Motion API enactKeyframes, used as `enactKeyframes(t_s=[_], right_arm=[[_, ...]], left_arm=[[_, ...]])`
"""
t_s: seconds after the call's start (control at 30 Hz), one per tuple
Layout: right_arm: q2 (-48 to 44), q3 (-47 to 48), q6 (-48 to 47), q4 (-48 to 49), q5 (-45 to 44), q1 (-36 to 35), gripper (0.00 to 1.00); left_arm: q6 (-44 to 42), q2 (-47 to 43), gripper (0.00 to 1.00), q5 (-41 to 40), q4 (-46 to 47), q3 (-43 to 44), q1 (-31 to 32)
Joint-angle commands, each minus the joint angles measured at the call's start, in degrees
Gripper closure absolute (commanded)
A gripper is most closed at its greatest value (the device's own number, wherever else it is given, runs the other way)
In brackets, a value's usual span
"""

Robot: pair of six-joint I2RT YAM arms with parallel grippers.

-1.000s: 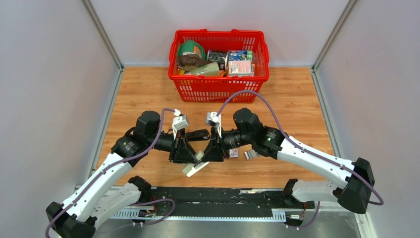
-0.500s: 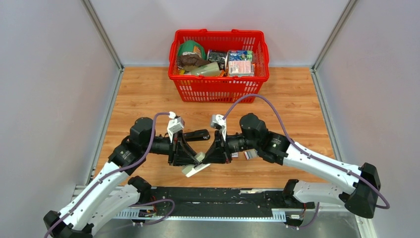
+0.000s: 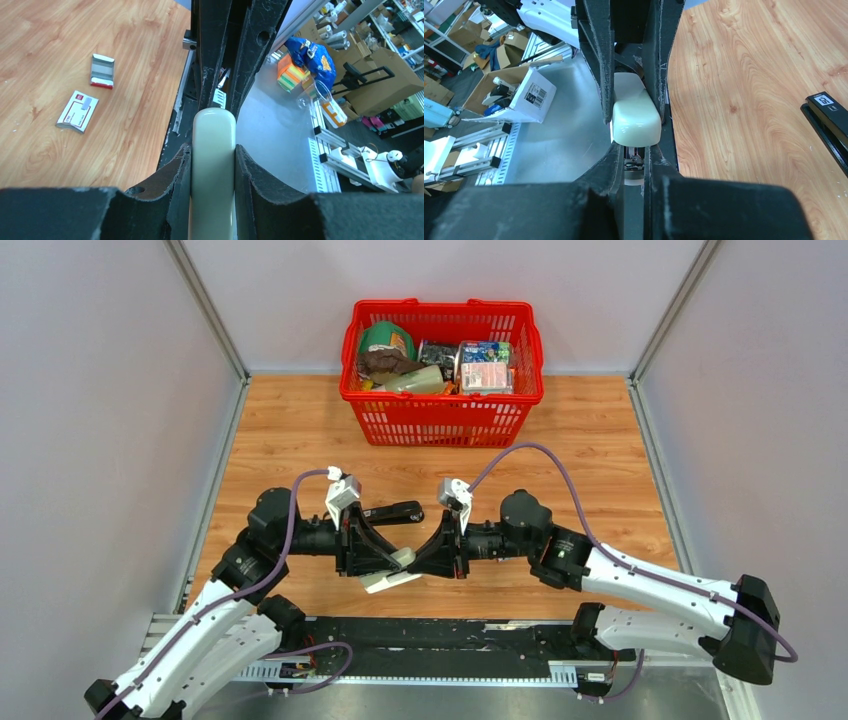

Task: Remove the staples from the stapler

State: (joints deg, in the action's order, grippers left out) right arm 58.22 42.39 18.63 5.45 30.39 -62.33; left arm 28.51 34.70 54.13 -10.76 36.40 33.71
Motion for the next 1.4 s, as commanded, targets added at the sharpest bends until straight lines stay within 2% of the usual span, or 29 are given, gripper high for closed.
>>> enactKeyframes(t_s=[0.0,0.4,0.77,1.13,1.37], right_arm=[[2.51,-3.63,2.1,0.42,4.41,-5.96,1.0],[6.47,-8.38,7.91,12.9,0.28,-12.03,1.0],[10.08,-9.35,10.37,19.24,-2.0,-15.11,1.0],[4.1,-8.12,5.98,10.11,-8.15,-15.19,1.0],[-0.82,-5.04,-1.13,-3.76,-15.09,-15.28,1.0]], left_arm=[[3.3,0.02,1.0,-11.59,17.62,1.74,-0.93],[3.92,-1.3,1.0,-16.07,19.55,1.3,-0.93],[4.89,-2.18,1.0,-18.1,21.66,0.6,-0.93],[4.36,-2.79,1.0,-18.62,20.78,-0.01,-0.93],[4.27,-0.95,1.0,-15.55,19.21,0.51,-0.93]])
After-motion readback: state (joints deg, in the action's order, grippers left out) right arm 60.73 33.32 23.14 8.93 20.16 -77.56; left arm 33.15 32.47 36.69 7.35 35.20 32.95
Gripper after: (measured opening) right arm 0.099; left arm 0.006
